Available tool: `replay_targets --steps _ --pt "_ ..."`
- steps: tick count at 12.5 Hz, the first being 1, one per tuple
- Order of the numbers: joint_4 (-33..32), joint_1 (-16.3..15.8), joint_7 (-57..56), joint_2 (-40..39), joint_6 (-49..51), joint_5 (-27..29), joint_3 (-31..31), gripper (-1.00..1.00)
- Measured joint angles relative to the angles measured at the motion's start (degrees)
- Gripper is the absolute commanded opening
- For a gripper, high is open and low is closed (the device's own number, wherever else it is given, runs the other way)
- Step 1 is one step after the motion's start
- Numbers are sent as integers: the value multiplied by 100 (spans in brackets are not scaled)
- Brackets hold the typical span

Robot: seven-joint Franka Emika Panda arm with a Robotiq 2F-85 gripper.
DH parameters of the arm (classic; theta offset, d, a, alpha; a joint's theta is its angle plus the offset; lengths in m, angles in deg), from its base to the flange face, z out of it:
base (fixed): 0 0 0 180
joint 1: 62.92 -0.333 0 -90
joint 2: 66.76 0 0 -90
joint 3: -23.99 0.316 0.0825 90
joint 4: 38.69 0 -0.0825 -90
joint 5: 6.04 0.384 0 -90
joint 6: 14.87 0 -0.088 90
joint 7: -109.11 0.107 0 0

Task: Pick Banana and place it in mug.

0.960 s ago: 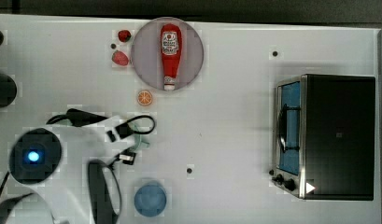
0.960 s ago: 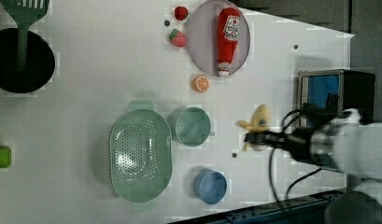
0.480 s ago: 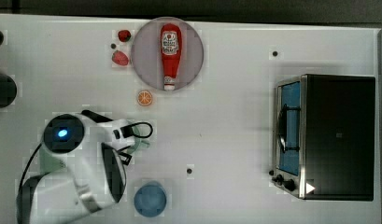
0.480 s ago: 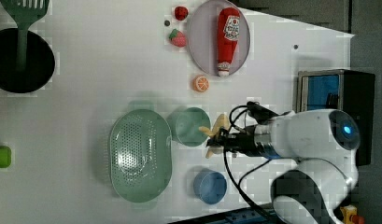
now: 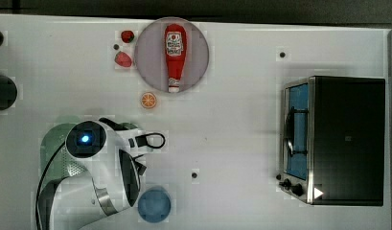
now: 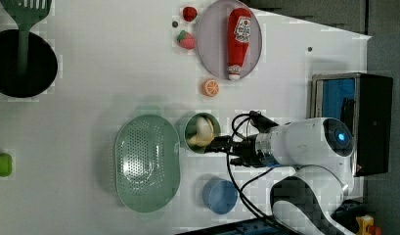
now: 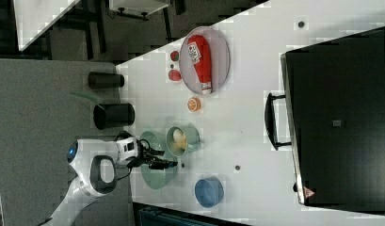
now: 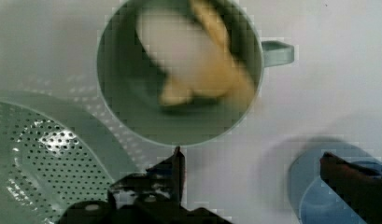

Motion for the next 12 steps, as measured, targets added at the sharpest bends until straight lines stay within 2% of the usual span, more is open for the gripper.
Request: replay_targets --steps 4,7,9,12 --pt "123 -9 69 232 -118 40 7 100" --pt "436 -50 69 315 25 79 -222 100" --pt "470 -28 70 641 148 -25 -712 100" --pt "1018 196 70 1130 823 -166 -1597 100"
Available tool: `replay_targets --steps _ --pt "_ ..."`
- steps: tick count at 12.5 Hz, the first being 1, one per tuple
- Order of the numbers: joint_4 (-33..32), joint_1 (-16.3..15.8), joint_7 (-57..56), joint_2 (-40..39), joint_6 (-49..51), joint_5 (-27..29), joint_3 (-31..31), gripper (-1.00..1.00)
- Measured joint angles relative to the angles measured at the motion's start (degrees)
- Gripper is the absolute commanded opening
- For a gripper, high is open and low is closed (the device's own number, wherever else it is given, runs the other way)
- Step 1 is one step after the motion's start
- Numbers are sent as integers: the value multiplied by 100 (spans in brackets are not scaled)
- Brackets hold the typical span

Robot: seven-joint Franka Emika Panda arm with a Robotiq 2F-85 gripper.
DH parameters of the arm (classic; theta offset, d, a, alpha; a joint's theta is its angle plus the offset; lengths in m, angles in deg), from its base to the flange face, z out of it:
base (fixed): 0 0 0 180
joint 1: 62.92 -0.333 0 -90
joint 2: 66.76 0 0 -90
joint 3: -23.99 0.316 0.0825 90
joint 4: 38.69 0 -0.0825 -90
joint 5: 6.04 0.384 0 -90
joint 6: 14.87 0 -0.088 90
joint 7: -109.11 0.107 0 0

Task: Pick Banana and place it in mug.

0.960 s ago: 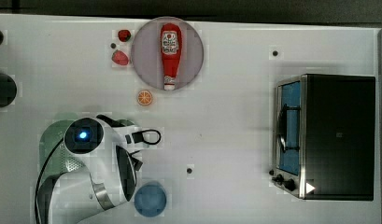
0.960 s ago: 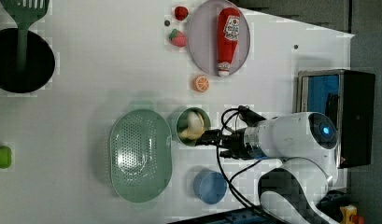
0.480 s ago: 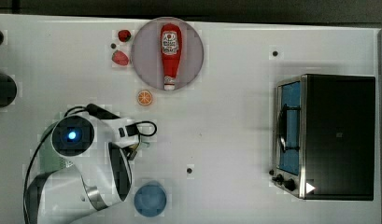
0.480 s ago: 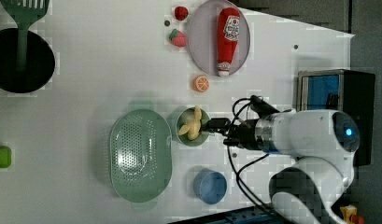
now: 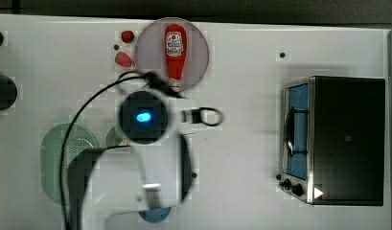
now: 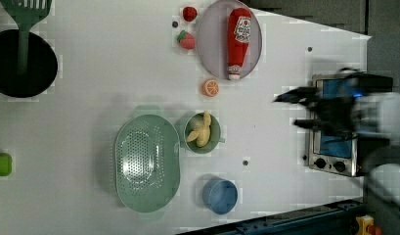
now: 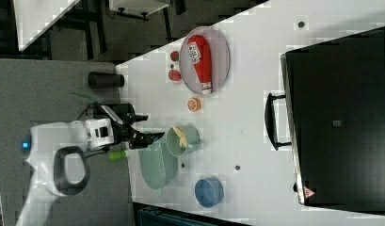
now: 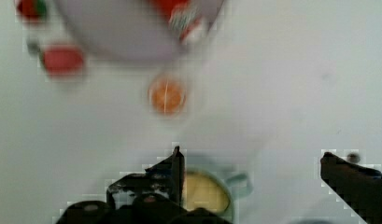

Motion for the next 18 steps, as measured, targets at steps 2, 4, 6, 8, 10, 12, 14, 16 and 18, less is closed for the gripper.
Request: replay_targets --steps 2,4,6,8,10,12,14,16,18 --pt "548 92 -44 261 911 -33 -645 100" --pt "1209 174 -44 377 1704 3 -1149 100" --pt "1578 270 -40 600 2125 -252 -1402 100" --pt "1914 508 -58 728 2802 -357 -1374 100" --pt "2115 511 -64 778 3042 -353 -1286 100" --pt "2149 358 -65 835 3188 -599 -1212 100" --pt "2177 207 -79 768 3253 -561 -1198 100" --pt "2137 182 -76 705 3241 -514 -1126 100" --pt "2143 216 -76 576 3303 -374 -1094 100"
